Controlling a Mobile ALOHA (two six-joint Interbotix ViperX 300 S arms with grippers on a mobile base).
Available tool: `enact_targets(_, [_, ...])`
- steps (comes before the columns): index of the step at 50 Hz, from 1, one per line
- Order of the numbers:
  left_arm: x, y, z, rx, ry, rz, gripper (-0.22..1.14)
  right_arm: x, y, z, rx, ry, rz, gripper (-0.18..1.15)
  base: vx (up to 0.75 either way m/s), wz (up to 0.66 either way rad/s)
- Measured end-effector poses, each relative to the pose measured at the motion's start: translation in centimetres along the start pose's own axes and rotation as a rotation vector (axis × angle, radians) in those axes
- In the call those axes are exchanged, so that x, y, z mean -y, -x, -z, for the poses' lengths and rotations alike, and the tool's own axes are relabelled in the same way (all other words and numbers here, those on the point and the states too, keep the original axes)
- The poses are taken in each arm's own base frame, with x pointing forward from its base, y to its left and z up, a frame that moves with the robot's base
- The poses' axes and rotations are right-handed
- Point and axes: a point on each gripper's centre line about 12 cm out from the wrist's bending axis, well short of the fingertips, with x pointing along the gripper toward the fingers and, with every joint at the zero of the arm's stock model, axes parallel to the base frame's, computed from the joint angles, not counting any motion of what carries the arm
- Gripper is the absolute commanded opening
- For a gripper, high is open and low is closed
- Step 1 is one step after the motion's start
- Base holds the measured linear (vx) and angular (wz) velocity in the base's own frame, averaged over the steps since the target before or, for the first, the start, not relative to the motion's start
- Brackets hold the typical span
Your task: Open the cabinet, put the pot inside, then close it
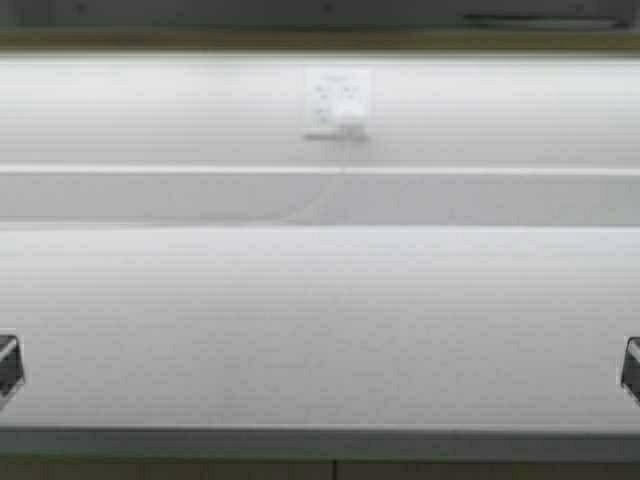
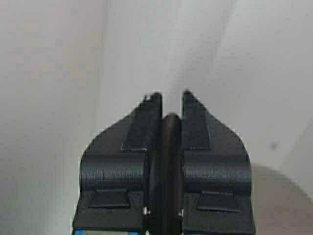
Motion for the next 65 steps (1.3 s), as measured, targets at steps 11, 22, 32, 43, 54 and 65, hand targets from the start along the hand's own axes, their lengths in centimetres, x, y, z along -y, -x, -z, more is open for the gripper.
enact_targets(11, [-1.2,-0.4,0.8,-0.014,-0.006,-0.025,0.02,1.0,-0.3,0.0,0.001,0.0,0.021,0.08,0.05,0.02])
enact_targets(22, [-2.3,-1.3,1.7,-0.033,-0.012,-0.047,0.02,2.3,-0.6,-2.3,0.047,0.011,0.048,0.08,0.05,0.01])
enact_targets(32, [-2.7,-1.4,2.0,-0.041,-0.014,-0.058,0.02,2.8,-0.7,-2.5,0.051,0.013,0.06,0.08,0.05,0.0])
enact_targets(43, [-3.1,-1.4,2.0,-0.035,0.003,-0.073,0.02,3.8,-0.3,-2.3,0.045,0.015,0.085,0.08,0.05,0.0])
enact_targets(54, [-3.7,-1.4,2.1,-0.023,0.068,-0.099,0.02,4.5,0.1,-2.3,0.051,0.008,0.102,0.08,0.04,0.0])
enact_targets(65, [-3.8,-1.3,2.0,0.001,0.072,-0.087,0.26,4.8,0.4,-2.5,0.073,-0.01,0.093,0.51,0.03,0.01])
